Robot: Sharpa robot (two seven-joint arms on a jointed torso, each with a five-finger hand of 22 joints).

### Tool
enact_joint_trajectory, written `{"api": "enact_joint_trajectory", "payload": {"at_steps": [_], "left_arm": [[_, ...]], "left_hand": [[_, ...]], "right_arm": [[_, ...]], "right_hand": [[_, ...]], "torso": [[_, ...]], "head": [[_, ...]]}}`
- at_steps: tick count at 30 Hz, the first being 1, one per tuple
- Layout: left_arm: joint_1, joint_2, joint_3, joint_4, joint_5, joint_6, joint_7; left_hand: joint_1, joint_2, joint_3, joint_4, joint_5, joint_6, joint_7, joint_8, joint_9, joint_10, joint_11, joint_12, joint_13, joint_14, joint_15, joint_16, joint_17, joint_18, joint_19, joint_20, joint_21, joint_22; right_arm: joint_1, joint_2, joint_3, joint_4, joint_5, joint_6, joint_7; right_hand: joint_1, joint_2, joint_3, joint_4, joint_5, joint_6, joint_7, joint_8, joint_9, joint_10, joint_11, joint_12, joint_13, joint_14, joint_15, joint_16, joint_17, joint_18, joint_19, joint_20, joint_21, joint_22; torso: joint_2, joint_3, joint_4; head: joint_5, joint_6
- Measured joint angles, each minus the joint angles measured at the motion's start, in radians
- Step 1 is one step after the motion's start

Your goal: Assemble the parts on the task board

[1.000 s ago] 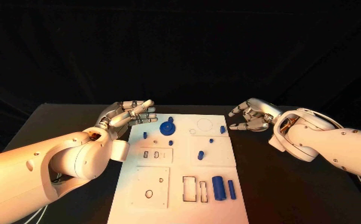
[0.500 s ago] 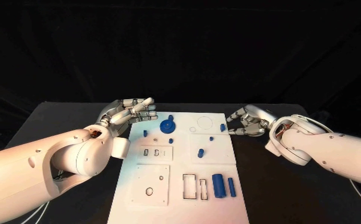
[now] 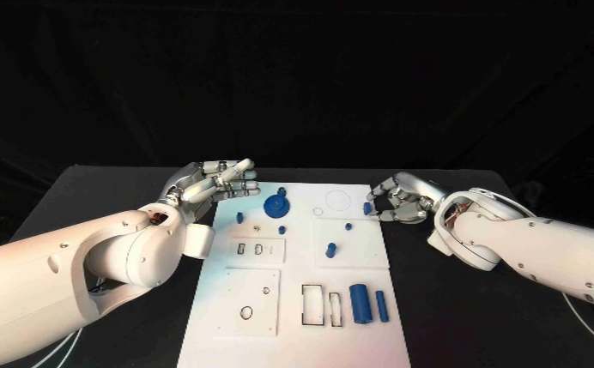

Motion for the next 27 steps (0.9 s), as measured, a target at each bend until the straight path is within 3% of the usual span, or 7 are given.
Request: {"api": "enact_joint_trajectory", "payload": {"at_steps": [27], "left_arm": [[0.000,0.000,0.000,-0.001,0.000,0.002,-0.001]], "left_hand": [[0.000,0.000,0.000,0.000,0.000,0.000,0.000,0.000,0.000,0.000,0.000,-0.005,0.000,0.000,0.000,0.000,0.000,0.000,0.000,0.000,0.000,0.000]], "right_arm": [[-0.002,0.037,0.000,-0.030,-0.003,-0.007,-0.010]], "right_hand": [[0.009,0.020,0.028,-0.011,0.004,0.044,-0.004,0.009,0.004,0.010,-0.004,0.013,0.001,0.000,0.000,0.004,0.000,0.000,0.000,0.000,0.006,0.000]], "torso": [[-0.001,0.0006,-0.0007]], "head": [[0.003,-0.005]]}}
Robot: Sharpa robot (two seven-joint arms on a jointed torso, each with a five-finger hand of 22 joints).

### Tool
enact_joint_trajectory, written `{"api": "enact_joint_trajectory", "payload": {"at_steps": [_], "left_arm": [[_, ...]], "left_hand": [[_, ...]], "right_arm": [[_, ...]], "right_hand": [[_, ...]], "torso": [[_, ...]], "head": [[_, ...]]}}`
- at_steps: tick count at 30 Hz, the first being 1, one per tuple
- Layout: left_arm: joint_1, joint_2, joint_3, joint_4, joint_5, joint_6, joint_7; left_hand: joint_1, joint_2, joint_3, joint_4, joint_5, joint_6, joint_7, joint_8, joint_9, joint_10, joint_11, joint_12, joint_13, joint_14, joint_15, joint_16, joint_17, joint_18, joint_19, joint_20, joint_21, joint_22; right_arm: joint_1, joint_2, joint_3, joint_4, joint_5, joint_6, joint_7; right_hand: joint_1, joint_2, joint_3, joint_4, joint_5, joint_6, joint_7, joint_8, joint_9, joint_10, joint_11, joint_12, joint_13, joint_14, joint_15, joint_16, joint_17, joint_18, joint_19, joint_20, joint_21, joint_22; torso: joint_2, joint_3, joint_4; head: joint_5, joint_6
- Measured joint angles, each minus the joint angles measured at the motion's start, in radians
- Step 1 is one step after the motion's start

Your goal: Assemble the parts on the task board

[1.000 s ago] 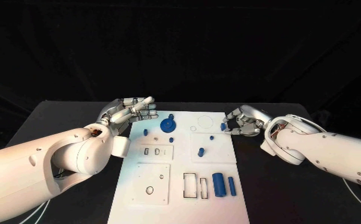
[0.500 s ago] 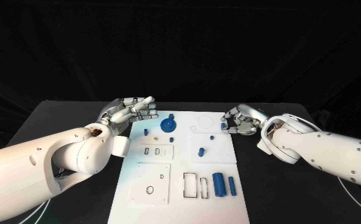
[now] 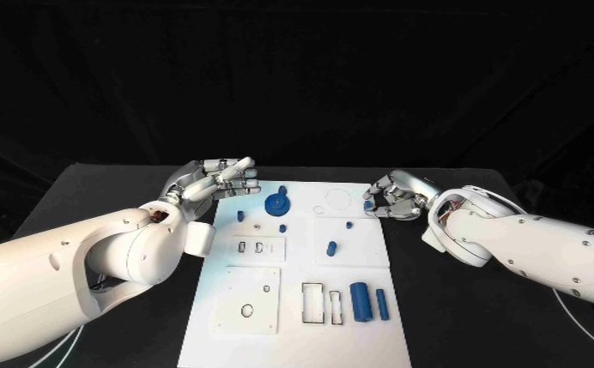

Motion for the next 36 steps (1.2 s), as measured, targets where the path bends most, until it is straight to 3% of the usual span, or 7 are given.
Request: {"api": "enact_joint_trajectory", "payload": {"at_steps": [27,34,36], "left_arm": [[0.000,-0.001,0.000,0.000,0.000,0.001,-0.001],[0.000,-0.001,0.000,0.000,0.000,0.001,-0.001],[0.000,-0.001,0.000,0.000,0.000,0.001,-0.001]], "left_hand": [[0.000,0.000,0.000,0.000,0.000,0.000,0.000,0.000,0.000,0.000,0.000,0.000,0.000,0.000,0.000,0.000,0.001,0.000,0.000,0.000,0.000,-0.001],[0.000,0.000,0.000,0.000,0.000,0.000,0.000,0.000,0.000,0.000,0.000,0.000,0.000,0.000,0.000,0.000,0.001,0.000,0.000,0.000,0.000,-0.001],[0.000,0.000,0.000,0.000,0.000,0.000,0.000,0.000,0.000,0.000,0.000,0.000,0.000,0.000,0.000,0.000,0.001,0.000,0.000,0.000,0.000,-0.001]], "right_arm": [[-0.006,0.016,0.000,-0.016,-0.017,0.008,-0.018],[-0.006,0.018,0.000,-0.019,-0.018,0.003,-0.020],[-0.007,0.019,0.000,-0.019,-0.018,-0.002,-0.021]], "right_hand": [[0.000,0.008,0.022,-0.011,0.000,0.040,-0.012,0.012,0.003,0.007,-0.007,0.008,0.000,0.000,0.000,0.000,0.000,0.000,0.004,-0.004,0.005,0.001],[0.006,0.038,0.053,-0.017,0.000,0.082,-0.024,0.028,0.006,0.022,-0.022,0.020,0.000,-0.003,-0.011,0.000,0.000,0.000,0.008,-0.009,0.015,0.000],[0.008,0.045,0.067,-0.025,-0.016,0.092,-0.027,0.032,0.006,0.029,-0.029,0.025,0.000,-0.002,-0.020,0.000,0.000,0.000,0.004,-0.015,0.020,0.000]], "torso": [[0.000,0.0010,0.0002],[0.000,0.0011,-0.0001],[0.000,0.0012,-0.0004]], "head": [[0.003,-0.006],[0.003,-0.006],[0.003,-0.006]]}}
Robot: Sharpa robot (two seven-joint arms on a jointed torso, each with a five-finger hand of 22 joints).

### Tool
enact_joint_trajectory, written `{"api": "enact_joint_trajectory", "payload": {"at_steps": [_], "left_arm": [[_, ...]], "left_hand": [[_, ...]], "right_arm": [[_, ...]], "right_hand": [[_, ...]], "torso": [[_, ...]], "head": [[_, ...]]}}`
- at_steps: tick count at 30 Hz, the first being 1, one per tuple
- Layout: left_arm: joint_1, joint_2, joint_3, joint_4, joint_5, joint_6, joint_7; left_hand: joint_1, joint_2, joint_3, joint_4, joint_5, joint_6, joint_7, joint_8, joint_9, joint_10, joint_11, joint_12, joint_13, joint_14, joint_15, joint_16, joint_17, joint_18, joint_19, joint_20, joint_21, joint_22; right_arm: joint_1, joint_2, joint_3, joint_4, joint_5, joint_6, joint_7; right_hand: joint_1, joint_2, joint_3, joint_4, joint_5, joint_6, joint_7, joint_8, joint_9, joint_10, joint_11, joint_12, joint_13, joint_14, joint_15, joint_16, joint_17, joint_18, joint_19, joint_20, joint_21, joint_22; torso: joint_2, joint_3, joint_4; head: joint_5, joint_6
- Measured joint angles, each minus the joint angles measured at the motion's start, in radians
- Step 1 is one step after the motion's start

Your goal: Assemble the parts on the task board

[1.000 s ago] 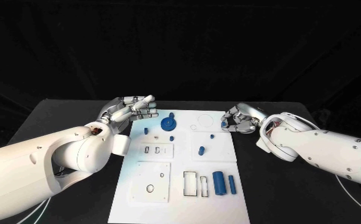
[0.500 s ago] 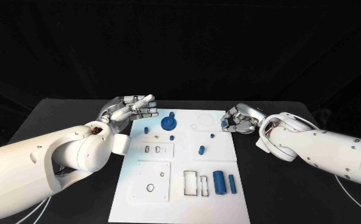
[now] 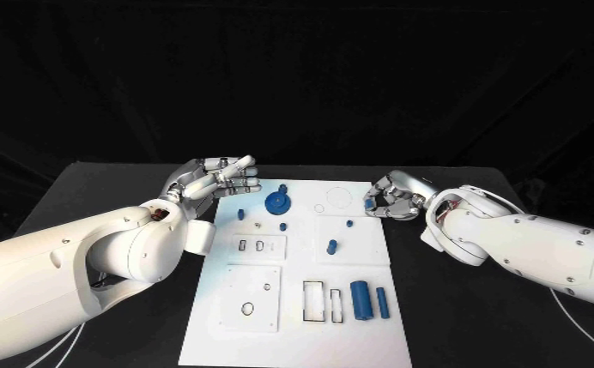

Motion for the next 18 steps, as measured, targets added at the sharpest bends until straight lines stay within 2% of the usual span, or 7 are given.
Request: {"api": "enact_joint_trajectory", "payload": {"at_steps": [2,11,15,18], "left_arm": [[0.000,0.000,0.000,0.000,0.000,0.000,0.000],[0.000,0.000,0.000,-0.001,0.000,0.000,0.000],[0.000,0.000,0.000,-0.003,0.000,0.000,-0.001],[0.000,0.001,0.000,-0.005,0.000,0.000,-0.001]], "left_hand": [[0.000,0.000,0.003,-0.003,0.000,0.000,0.000,-0.004,0.000,0.000,0.000,0.000,0.000,0.000,0.000,0.000,0.001,0.000,0.000,0.000,0.000,0.000],[0.000,0.000,0.003,-0.003,0.000,0.000,0.000,-0.004,0.000,0.000,0.000,0.000,0.000,0.000,0.000,0.000,0.001,0.000,0.000,0.000,0.000,0.000],[0.004,0.004,0.003,-0.003,0.000,0.000,0.000,-0.004,0.000,0.000,0.000,0.000,0.000,0.000,0.000,0.000,0.001,0.000,0.000,0.000,0.000,-0.001],[0.004,0.004,0.003,-0.003,0.000,0.000,0.000,-0.004,0.000,0.000,0.000,0.000,0.000,0.000,0.000,0.000,0.001,0.000,0.000,0.000,0.000,-0.001]], "right_arm": [[0.000,0.001,0.000,0.000,0.000,-0.008,-0.001],[0.000,-0.001,0.000,0.013,0.000,-0.051,-0.004],[0.002,-0.014,0.002,0.055,0.000,-0.069,-0.010],[0.012,-0.023,0.003,0.102,0.001,-0.078,-0.024]], "right_hand": [[0.006,0.010,0.014,-0.007,-0.017,0.002,0.001,0.004,0.000,0.000,0.000,0.001,0.000,0.000,0.000,0.000,0.000,0.000,0.003,-0.003,0.000,0.000],[0.006,0.025,0.026,-0.015,-0.021,0.003,0.003,0.004,0.000,0.004,-0.004,0.001,0.000,-0.002,-0.002,0.004,0.000,0.000,0.000,-0.007,0.008,0.000],[-0.001,0.032,0.028,-0.012,-0.023,0.003,0.003,0.004,0.000,0.004,-0.004,0.001,0.000,0.000,-0.007,0.004,0.000,0.000,0.000,-0.007,0.015,0.000],[-0.006,0.037,0.030,-0.011,-0.022,0.003,0.003,0.004,0.000,0.004,-0.004,0.001,0.000,0.000,-0.007,0.004,0.001,0.000,0.003,-0.010,0.015,0.000]], "torso": [[0.000,0.0001,0.0000],[0.000,0.0003,0.0003],[-0.001,0.0002,0.0002],[-0.002,-0.0001,-0.0003]], "head": [[0.000,-0.001],[0.002,-0.004],[0.003,-0.005],[0.004,-0.005]]}}
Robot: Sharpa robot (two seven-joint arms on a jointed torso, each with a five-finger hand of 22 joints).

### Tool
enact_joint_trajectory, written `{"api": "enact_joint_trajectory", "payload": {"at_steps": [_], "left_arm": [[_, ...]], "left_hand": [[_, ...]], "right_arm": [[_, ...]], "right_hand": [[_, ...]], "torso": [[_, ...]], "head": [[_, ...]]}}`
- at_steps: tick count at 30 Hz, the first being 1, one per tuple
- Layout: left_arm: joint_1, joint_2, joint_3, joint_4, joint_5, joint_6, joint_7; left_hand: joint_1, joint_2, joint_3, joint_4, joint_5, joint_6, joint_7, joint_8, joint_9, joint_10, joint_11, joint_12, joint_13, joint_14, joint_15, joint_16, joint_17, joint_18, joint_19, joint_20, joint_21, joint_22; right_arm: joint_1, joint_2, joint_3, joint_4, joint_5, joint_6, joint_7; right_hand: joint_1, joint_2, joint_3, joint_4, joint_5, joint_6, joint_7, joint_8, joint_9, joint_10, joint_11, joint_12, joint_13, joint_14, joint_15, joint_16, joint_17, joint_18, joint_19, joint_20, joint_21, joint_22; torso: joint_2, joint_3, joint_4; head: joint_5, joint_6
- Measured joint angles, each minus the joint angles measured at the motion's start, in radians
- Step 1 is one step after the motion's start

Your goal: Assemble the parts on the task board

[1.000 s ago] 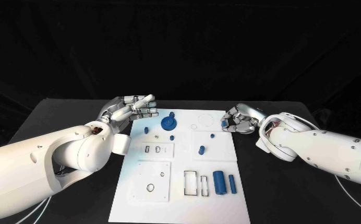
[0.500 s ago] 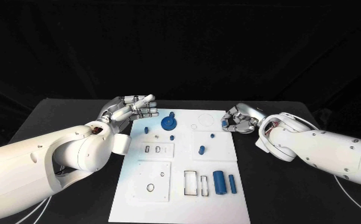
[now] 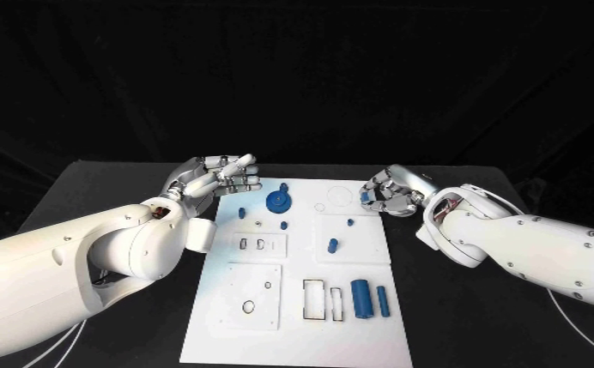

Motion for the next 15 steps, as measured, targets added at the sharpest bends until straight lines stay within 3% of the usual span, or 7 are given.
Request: {"api": "enact_joint_trajectory", "payload": {"at_steps": [7,15], "left_arm": [[0.000,0.006,0.000,-0.003,0.000,0.000,-0.001],[0.000,0.024,0.000,-0.014,0.001,0.000,-0.002]], "left_hand": [[0.000,0.000,0.000,0.000,0.000,0.000,0.000,0.000,0.000,0.000,0.000,0.000,0.000,0.000,0.000,0.000,0.000,0.000,0.000,0.000,0.000,0.000],[0.000,0.000,0.000,0.000,0.000,0.000,0.000,0.000,0.000,0.000,0.000,0.000,0.000,0.000,0.000,-0.004,0.000,0.000,0.000,0.000,0.000,0.000]], "right_arm": [[0.028,0.021,0.003,0.125,-0.014,-0.010,-0.069],[0.030,0.126,-0.002,0.180,-0.086,-0.005,-0.158]], "right_hand": [[-0.015,0.005,0.000,0.000,0.017,0.000,0.000,0.000,0.000,0.004,-0.004,0.000,0.000,0.000,0.000,0.000,0.000,0.000,0.000,0.000,0.005,0.000],[-0.029,-0.004,0.000,0.000,0.017,0.000,0.000,0.000,0.000,0.004,-0.004,0.000,0.000,0.000,0.000,0.000,0.000,0.000,0.000,0.000,0.012,0.000]], "torso": [[-0.003,-0.0024,0.0005],[-0.009,-0.0062,0.0076]], "head": [[0.001,-0.001],[0.009,-0.013]]}}
